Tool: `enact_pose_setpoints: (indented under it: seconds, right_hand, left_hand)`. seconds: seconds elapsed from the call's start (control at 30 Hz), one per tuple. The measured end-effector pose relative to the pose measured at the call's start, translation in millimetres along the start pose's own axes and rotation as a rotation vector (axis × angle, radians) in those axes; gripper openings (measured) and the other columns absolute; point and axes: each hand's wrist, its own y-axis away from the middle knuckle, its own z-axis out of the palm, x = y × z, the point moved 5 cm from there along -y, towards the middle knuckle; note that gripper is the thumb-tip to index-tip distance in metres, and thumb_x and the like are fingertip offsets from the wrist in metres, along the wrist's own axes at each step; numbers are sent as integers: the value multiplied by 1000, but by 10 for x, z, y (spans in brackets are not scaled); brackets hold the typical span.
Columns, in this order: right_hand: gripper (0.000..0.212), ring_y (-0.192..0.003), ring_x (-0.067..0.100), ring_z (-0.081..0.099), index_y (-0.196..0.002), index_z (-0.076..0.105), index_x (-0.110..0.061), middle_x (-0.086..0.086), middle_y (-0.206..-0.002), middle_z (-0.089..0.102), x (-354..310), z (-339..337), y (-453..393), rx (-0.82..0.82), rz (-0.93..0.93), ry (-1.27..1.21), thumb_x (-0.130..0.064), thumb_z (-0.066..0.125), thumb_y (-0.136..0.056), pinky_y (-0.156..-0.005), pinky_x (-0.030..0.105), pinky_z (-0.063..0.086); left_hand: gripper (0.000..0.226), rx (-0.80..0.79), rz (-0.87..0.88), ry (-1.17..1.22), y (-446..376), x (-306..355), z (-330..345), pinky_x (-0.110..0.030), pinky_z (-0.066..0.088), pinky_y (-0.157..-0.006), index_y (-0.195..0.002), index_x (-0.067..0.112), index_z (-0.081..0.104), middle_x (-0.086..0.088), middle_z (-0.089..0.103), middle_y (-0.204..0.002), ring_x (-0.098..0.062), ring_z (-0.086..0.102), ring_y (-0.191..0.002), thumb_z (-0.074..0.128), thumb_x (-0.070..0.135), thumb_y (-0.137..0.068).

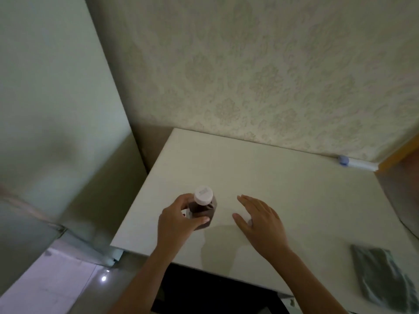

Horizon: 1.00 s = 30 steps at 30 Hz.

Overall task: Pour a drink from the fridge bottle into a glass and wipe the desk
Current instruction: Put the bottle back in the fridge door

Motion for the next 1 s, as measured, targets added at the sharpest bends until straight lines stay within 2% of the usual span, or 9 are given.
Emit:
enact_pose_setpoints:
  seconds: [0.13,0.23,0.3,0.4,0.6,0.7,0.77,0.83,1.0]
  right_hand:
    - [49,-120,14,50,-131,48,-28,-8,-131,55,-147,-102,147,-39,-97,-47,-51,50,-87,-97,33,39]
    - [48,-114,16,55,-128,52,-25,-5,-126,59,-316,-166,325,-41,-222,-72,-48,52,-86,-92,34,43]
    - [47,-117,16,53,-129,52,-24,-4,-128,58,-448,-143,463,-87,-308,-79,-46,54,-87,-95,36,42]
    - [45,-116,18,54,-127,53,-24,-2,-129,58,-717,-71,690,-114,-421,-54,-44,57,-87,-96,36,40]
    - [42,-106,18,61,-117,62,-22,-2,-118,65,-1574,-13,1205,-182,-640,-134,-46,55,-82,-88,30,43]
    - [42,-106,17,60,-117,61,-21,0,-119,64,-2041,22,1475,-242,-762,-179,-44,52,-84,-89,27,41]
    - [43,-102,18,62,-114,63,-18,3,-115,66,-2346,60,1675,-257,-829,-221,-45,49,-83,-87,27,43]
    - [48,-100,18,62,-112,64,-17,3,-113,67,-2650,106,1917,-275,-884,-261,-49,44,-82,-87,31,47]
    - [42,-105,19,61,-116,62,-20,3,-116,66,-3453,337,2580,-299,-966,-285,-39,68,-79,-90,39,49]
  left_hand:
    - [61,84,-18,-19,317,137,-271,-30,54,-82,-109,31,61,14,68,-99,-5,63,-91,88,36,-55]
    - [63,185,-64,-38,658,168,-490,-35,55,-82,-108,31,61,12,70,-100,-7,64,-91,90,37,-53]
    - [63,248,-95,-47,949,171,-648,-29,54,-81,-106,37,58,17,68,-98,-1,63,-90,90,38,-51]
    - [62,329,-144,-93,1435,163,-928,-11,45,-77,-106,36,58,25,62,-95,7,58,-85,90,38,-53]
    - [58,559,-246,-138,2520,68,-1642,-23,51,-77,-92,52,54,31,63,-89,8,61,-87,91,39,-48]
    - [63,654,-329,-178,3073,-58,-1953,-34,54,-79,-101,44,60,22,68,-95,2,63,-90,87,51,-45]
    - [68,718,-374,-204,3434,-158,-2156,-35,55,-79,-105,42,60,22,68,-95,1,63,-89,80,60,-43]
    - [69,770,-409,-210,3781,-230,-2352,-36,55,-79,-107,39,60,21,68,-96,1,63,-90,81,59,-45]
    - [66,873,-482,-214,4632,-434,-2957,-33,55,-79,-109,33,61,18,69,-97,3,61,-91,89,42,-50]
